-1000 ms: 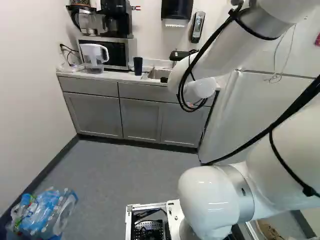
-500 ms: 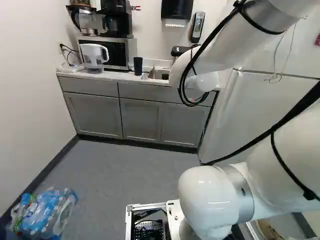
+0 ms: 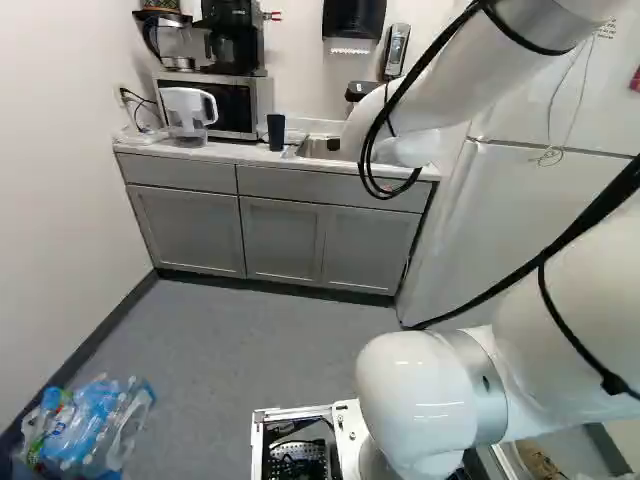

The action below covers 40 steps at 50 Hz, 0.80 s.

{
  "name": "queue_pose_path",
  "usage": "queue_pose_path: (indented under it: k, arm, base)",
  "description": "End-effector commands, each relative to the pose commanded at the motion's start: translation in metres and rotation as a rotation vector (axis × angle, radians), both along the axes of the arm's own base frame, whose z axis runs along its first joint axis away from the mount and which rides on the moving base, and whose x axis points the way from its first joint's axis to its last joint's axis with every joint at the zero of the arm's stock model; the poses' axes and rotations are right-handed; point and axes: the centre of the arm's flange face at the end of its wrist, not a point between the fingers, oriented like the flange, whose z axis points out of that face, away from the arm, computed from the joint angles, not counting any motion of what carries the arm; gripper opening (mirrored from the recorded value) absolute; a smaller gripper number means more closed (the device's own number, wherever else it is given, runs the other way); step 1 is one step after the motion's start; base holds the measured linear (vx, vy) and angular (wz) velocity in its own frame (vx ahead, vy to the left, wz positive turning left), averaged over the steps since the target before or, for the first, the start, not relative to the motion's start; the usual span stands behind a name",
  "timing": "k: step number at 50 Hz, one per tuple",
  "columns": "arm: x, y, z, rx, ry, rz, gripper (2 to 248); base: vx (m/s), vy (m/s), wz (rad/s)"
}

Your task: Rinse the cup and place it in the tray

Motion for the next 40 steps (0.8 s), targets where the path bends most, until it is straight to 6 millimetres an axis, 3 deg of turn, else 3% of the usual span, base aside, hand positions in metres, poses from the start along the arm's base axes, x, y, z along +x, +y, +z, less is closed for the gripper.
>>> queue_pose_path:
  k: [40]
  arm:
    - [0.017,-0.009,0.041,-0.002,-0.043,-0.020,247]
  base:
    - [0.000,0.000,0.000]
